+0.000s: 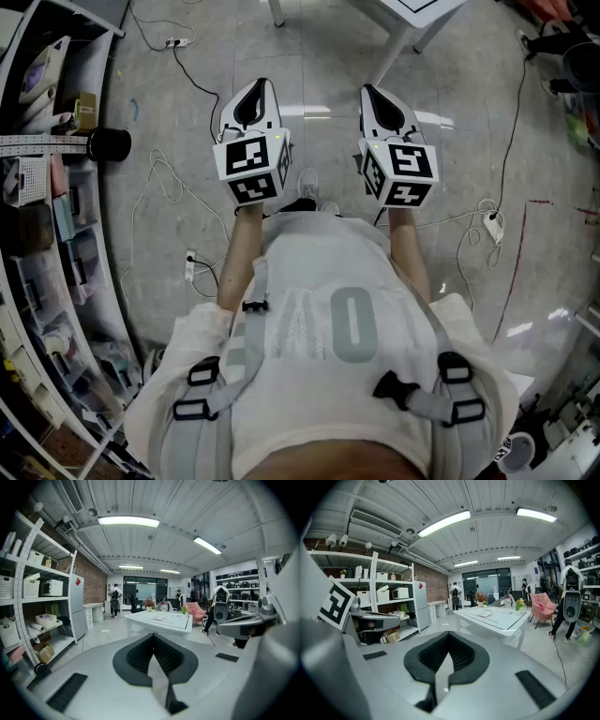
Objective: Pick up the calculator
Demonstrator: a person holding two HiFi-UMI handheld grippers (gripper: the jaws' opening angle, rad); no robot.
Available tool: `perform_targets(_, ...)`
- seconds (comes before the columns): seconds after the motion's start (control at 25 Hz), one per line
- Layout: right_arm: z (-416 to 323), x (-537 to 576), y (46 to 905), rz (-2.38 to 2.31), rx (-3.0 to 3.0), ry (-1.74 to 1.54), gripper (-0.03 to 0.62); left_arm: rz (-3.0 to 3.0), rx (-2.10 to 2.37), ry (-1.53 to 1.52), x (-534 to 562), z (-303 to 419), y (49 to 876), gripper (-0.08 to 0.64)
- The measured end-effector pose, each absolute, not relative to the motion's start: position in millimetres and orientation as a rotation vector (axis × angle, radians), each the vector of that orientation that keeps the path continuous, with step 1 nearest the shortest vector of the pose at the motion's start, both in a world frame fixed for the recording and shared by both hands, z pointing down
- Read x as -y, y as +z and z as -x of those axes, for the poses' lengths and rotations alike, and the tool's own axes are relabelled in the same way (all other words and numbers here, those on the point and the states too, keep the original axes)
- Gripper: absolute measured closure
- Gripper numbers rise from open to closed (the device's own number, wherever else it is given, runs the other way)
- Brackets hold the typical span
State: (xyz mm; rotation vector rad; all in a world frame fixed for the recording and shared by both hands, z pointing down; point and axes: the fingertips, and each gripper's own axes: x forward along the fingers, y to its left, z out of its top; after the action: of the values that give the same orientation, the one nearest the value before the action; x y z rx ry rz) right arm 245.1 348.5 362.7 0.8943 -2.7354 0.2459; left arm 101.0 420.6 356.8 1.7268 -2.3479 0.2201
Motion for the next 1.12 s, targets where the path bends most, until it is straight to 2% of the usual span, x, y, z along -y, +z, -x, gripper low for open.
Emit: perform_targets(1.12,-161.3,-322.8,379.3,-0.914,2.699,0.205,0.588,-1.735,2.304,0.074,-393.7,10.5,371.3,0.54)
